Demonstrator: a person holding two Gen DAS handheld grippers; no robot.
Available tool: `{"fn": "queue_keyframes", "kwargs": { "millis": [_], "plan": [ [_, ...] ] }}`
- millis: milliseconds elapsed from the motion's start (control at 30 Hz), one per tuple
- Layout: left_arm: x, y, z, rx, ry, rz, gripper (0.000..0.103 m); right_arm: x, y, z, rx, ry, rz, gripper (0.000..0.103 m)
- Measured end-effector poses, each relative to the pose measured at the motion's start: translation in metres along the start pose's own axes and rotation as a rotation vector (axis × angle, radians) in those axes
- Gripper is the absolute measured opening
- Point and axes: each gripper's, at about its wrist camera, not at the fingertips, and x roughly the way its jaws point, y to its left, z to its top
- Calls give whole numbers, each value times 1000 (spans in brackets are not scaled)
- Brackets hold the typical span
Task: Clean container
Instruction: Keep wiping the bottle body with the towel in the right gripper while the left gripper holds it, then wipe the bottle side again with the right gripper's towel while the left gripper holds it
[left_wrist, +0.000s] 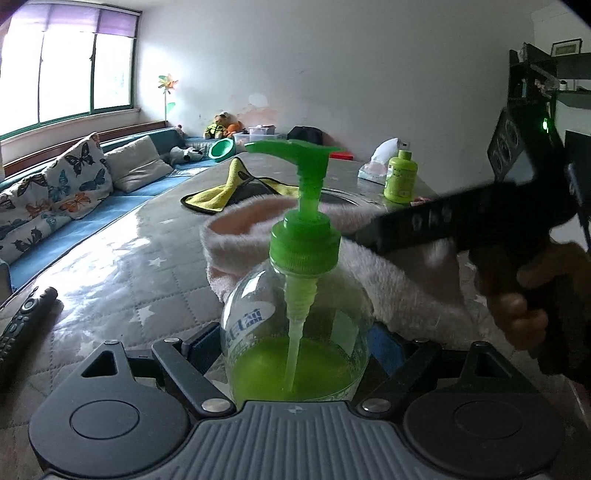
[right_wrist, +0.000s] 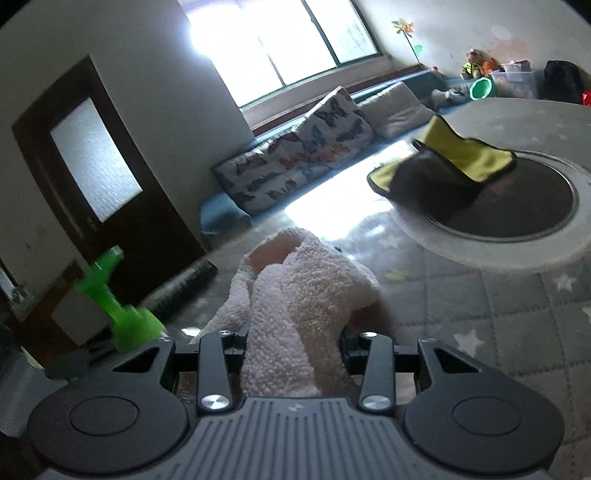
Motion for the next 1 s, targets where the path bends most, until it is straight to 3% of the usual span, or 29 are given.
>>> {"fn": "queue_keyframes", "kwargs": {
  "millis": [467,700,1000],
  "plan": [
    [-7,-10,-1,-102,23,116,87,-1,4,-28,-118,56,-84,40],
    [-8,-9,-2,-59,20,86,86,-15,-1,-24,-69,32,-57,40],
    [-6,-2,-5,30,2,-9,86,-36,12,16,-31,-96,61,40]
  ]
}}
